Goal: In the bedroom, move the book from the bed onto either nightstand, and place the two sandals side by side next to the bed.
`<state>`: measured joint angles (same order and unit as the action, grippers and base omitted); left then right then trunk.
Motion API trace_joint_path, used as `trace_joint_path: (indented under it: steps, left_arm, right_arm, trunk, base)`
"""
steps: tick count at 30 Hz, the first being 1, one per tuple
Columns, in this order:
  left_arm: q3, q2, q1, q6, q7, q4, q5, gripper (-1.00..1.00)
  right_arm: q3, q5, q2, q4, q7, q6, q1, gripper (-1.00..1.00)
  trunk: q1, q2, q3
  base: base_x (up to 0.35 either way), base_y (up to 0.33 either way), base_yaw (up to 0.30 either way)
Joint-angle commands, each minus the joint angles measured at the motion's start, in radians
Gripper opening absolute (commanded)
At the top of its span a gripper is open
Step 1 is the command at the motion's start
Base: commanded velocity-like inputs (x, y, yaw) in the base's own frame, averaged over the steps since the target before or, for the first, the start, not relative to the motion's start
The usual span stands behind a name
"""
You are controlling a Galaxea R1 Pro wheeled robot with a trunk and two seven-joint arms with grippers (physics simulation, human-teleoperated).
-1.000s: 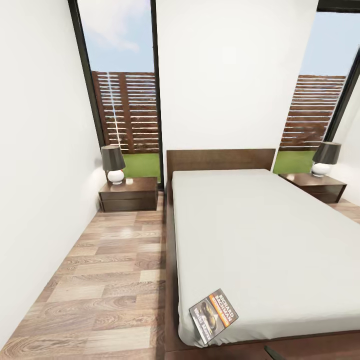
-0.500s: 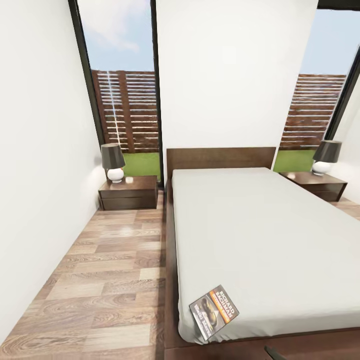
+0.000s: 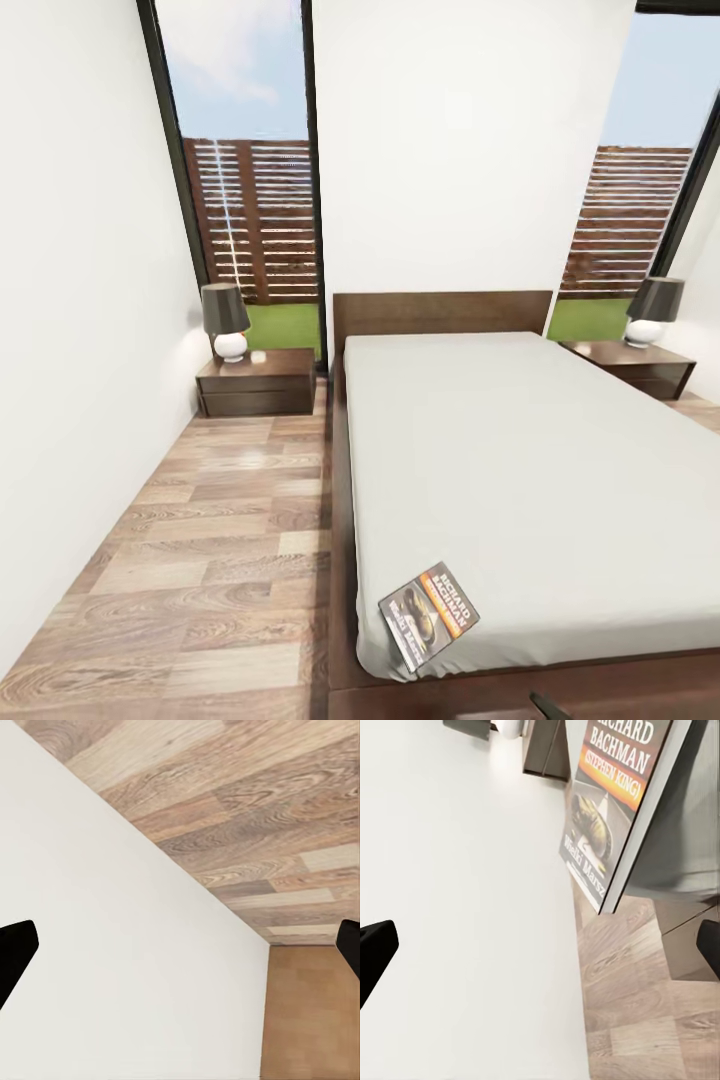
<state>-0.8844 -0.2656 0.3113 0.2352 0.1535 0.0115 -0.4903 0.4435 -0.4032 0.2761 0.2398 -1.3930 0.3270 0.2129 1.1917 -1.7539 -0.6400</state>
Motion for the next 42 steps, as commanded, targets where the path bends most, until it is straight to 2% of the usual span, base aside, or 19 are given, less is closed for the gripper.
trace_joint_path:
  steps: [1,15,30,42]
  left_arm:
    - [-0.008,0.001,0.001,0.008,0.004,-0.002,-0.01,1.0]
    - [-0.008,0.017,0.019,0.035,0.006,-0.001,-0.011,1.0]
    - [-0.007,0.021,0.021,0.046,0.009,-0.002,-0.011,1.0]
    - [-0.007,0.022,0.022,0.047,0.009,-0.002,-0.011,1.0]
  right_arm:
    - [-0.003,-0.008,0.001,0.0,-0.002,0.01,0.0,1.0]
    - [-0.002,-0.009,0.003,0.001,-0.005,0.01,0.001,1.0]
    - [0.008,-0.009,0.003,0.009,-0.015,0.006,0.003,1.0]
    - [0.009,-0.007,-0.004,0.014,-0.045,-0.023,0.003,1.0]
  trunk:
    - [0.004,-0.008,-0.004]
    - [0.058,-0.106,-0.048]
    - [0.115,-0.211,-0.095]
    - [0.115,-0.211,-0.095]
  base:
    - [0.0,0.0,0.0]
    - [0.0,0.0,0.0]
    - [0.0,0.0,0.0]
    - [0.0,0.0,0.0]
